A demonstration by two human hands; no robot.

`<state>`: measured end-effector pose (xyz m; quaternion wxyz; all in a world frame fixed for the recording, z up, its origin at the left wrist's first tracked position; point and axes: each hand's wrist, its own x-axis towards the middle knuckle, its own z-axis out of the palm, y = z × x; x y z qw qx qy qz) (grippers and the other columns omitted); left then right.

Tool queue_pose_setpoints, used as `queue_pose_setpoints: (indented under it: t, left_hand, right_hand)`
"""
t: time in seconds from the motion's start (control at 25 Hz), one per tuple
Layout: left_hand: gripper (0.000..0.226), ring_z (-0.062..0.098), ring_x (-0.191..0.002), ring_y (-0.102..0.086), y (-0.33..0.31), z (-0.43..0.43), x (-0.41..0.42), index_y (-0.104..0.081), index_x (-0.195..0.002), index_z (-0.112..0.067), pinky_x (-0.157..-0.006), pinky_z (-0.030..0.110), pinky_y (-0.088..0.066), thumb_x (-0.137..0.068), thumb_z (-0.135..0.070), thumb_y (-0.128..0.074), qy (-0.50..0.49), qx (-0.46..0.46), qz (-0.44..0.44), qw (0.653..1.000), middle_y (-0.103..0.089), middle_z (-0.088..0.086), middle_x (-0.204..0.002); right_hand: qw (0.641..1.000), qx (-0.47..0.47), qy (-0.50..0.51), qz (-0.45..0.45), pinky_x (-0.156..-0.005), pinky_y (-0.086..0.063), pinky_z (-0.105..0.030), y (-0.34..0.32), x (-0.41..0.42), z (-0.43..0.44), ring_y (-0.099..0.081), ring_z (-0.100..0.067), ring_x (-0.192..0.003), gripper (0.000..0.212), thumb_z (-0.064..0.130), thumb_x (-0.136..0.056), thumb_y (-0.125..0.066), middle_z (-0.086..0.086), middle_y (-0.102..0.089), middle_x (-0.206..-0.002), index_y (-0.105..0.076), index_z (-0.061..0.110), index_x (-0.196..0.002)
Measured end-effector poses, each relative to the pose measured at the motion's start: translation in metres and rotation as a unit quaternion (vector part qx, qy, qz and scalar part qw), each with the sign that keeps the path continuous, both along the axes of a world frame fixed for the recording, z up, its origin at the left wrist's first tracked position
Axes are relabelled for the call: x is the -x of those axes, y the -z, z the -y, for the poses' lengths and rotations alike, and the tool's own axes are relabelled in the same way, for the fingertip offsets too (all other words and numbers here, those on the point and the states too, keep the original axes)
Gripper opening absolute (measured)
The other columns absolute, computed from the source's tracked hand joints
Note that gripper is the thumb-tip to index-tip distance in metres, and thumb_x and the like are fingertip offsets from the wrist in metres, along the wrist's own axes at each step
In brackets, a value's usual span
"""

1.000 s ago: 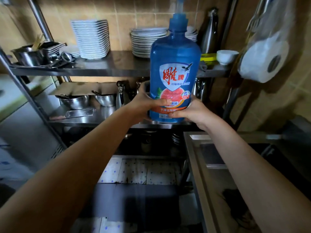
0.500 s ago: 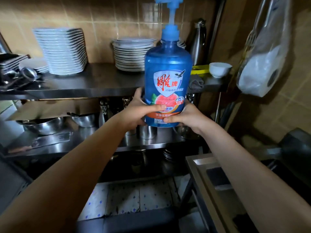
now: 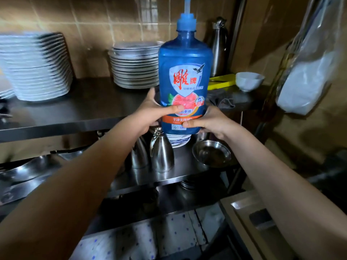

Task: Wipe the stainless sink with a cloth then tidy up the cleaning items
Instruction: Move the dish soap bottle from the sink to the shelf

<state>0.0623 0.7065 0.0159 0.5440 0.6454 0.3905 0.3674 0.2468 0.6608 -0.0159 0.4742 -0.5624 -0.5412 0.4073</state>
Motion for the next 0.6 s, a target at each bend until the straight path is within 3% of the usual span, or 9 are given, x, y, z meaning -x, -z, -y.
queue_pose_setpoints:
  t: [0.12, 0.32, 0.4, 0.52, 0.6]
  left_hand:
    - [0.107, 0.011, -0.096, -0.063, -0.004, -0.033, -0.013, -0.036, -0.125, -0.037, -0.070, 0.034, -0.049, -0.031, -0.050, -0.086, -0.009, -0.005, -0.011, 1.000, -0.064, -0.014, -0.112]
    - [0.087, 0.015, -0.108, -0.057, -0.007, -0.089, -0.048, -0.036, -0.118, -0.041, -0.088, 0.045, -0.042, -0.047, -0.037, -0.086, -0.030, -0.008, -0.010, 0.999, -0.061, -0.016, -0.116]
    - [0.083, 0.012, -0.106, -0.058, -0.006, -0.107, -0.059, -0.036, -0.120, -0.038, -0.085, 0.041, -0.044, -0.054, -0.032, -0.086, -0.034, -0.009, 0.004, 0.999, -0.059, -0.017, -0.116]
    - [0.065, -0.005, -0.078, -0.065, 0.000, -0.129, -0.073, -0.038, -0.115, -0.032, -0.056, 0.022, -0.052, -0.067, -0.016, -0.079, -0.025, -0.019, 0.037, 0.999, -0.059, -0.015, -0.105]
    - [0.063, -0.003, -0.072, -0.065, 0.007, -0.142, -0.079, -0.037, -0.111, -0.031, -0.048, 0.014, -0.049, -0.068, -0.008, -0.077, -0.029, -0.025, 0.050, 0.998, -0.061, -0.009, -0.104]
  right_hand:
    - [1.000, 0.004, 0.000, 0.013, -0.079, -0.056, -0.044, -0.001, -0.013, -0.036, -0.069, -0.019, -0.089, 0.047, 0.006, -0.060, -0.083, 0.000, -0.072, -0.093, -0.065, 0.017, -0.102]
    - [0.999, 0.012, -0.022, 0.025, -0.085, -0.053, -0.051, -0.008, -0.047, -0.098, -0.068, -0.020, -0.094, 0.056, 0.007, -0.060, -0.083, -0.001, -0.071, -0.100, -0.062, 0.015, -0.111]
    - [0.999, 0.013, -0.026, 0.032, -0.084, -0.054, -0.047, -0.007, -0.060, -0.119, -0.067, -0.016, -0.093, 0.051, 0.009, -0.059, -0.084, 0.006, -0.072, -0.097, -0.062, 0.023, -0.103]
    - [0.999, 0.017, -0.027, 0.037, -0.066, -0.057, -0.030, -0.002, -0.073, -0.144, -0.068, -0.001, -0.079, 0.046, 0.012, -0.058, -0.085, 0.020, -0.071, -0.081, -0.059, 0.031, -0.091]
    - [0.998, 0.021, -0.029, 0.048, -0.054, -0.054, -0.019, 0.001, -0.079, -0.157, -0.066, 0.006, -0.070, 0.047, 0.011, -0.058, -0.085, 0.025, -0.070, -0.075, -0.057, 0.033, -0.090]
